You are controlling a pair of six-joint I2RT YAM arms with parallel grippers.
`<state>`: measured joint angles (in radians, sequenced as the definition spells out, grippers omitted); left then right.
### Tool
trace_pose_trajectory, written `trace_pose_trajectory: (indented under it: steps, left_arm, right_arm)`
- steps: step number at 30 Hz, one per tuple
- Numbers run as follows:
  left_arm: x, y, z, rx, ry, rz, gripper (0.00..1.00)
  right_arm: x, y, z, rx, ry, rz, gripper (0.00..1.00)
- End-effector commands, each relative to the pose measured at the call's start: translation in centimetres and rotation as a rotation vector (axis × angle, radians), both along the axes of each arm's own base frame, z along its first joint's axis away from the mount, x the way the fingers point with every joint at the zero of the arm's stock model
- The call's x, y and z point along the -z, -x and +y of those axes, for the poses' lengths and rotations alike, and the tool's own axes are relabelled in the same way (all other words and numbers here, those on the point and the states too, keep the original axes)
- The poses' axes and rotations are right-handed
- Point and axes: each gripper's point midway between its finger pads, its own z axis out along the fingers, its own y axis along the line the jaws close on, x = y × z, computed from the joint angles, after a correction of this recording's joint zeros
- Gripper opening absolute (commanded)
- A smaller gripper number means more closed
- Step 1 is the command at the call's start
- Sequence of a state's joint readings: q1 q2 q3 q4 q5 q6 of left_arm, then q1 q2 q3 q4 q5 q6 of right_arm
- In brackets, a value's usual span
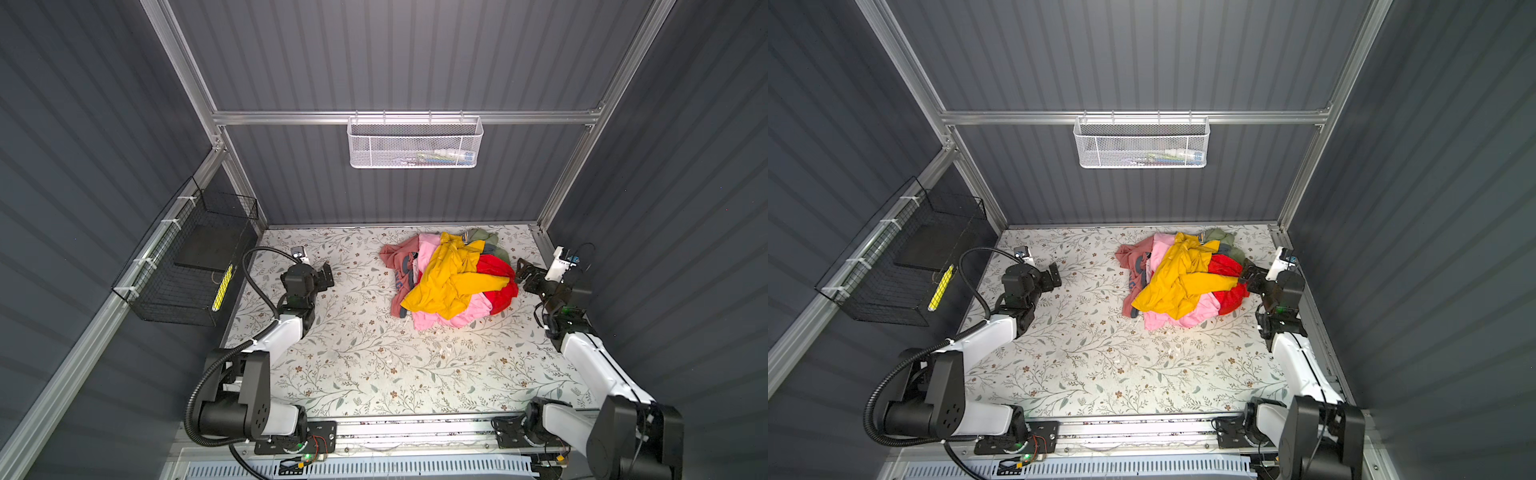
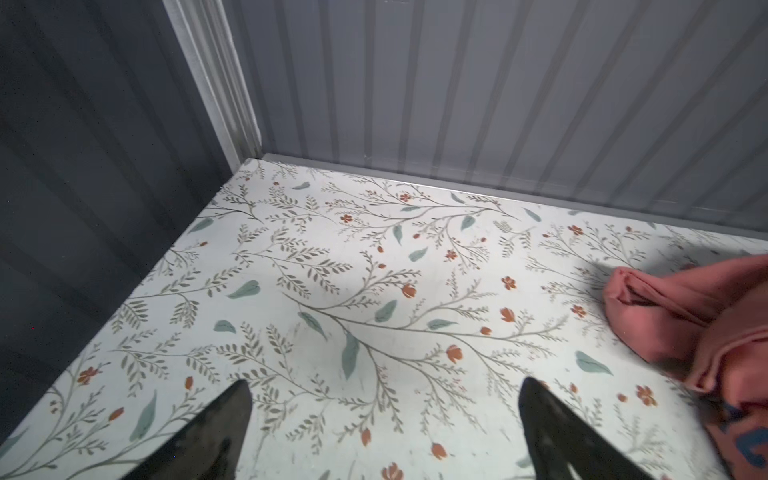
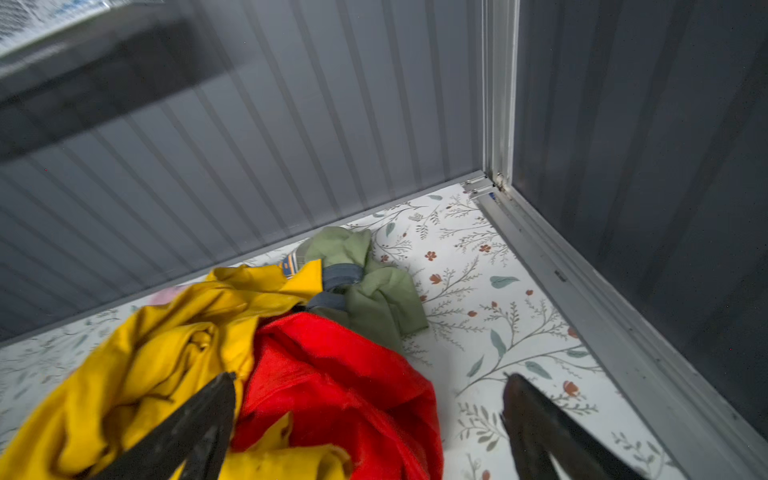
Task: Pick out a specific cloth from the pile
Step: 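Move the right gripper toward the green sweatshirt at the pile's far edge, then grasp the green sweatshirt with the right gripper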
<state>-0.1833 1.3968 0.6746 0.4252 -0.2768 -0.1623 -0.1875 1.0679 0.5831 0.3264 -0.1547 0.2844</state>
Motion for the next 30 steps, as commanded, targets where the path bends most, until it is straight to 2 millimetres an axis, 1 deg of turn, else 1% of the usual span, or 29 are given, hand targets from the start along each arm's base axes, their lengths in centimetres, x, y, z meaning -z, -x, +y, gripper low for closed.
trace_pose_trajectory:
  steps: [1, 3, 5, 8, 11, 16, 22, 26, 30]
  left_arm:
    - [2.9, 2.2, -2.6, 0.041, 0.022, 0.094, 1.00]
    - [3.5, 2.8, -3.9, 0.073, 0.057, 0.103, 1.00]
    - [4.1, 3.3, -4.8, 0.099, 0.080, 0.115, 1.00]
    - [4.5, 4.1, -5.3, 0.110, 0.087, 0.117, 1.00]
    - [4.1, 4.8, -5.4, 0.122, 0.094, 0.105, 1.00]
    - [4.3, 6.3, -5.0, 0.126, 0.088, 0.123, 1.00]
    - [5.0, 7.7, -4.6, 0.117, 0.121, 0.133, 1.00]
    - [5.2, 8.1, -4.8, 0.128, 0.130, 0.144, 1.00]
    - [5.4, 7.9, -5.1, 0.143, 0.126, 0.157, 1.00]
  right_arm:
    - [1.4, 1.4, 1.3, -0.055, -0.163, 0.121, 0.99]
    - [0.8, 1.3, 1.4, -0.083, -0.216, 0.126, 0.99]
    - [0.8, 1.0, 1.6, -0.118, -0.259, 0.142, 0.99]
    - [2.0, -0.2, 0.8, -0.117, -0.332, 0.211, 0.98]
    - [3.1, -1.7, 0.6, -0.139, -0.408, 0.261, 0.92]
    - [4.9, -4.2, 1.4, -0.204, -0.512, 0.370, 0.76]
    - [6.6, -6.1, 1.3, -0.220, -0.487, 0.458, 0.72]
    - [7.5, -7.7, 1.5, -0.234, -0.415, 0.530, 0.71]
    - [7.4, -10.3, 2.0, -0.243, -0.338, 0.556, 0.71]
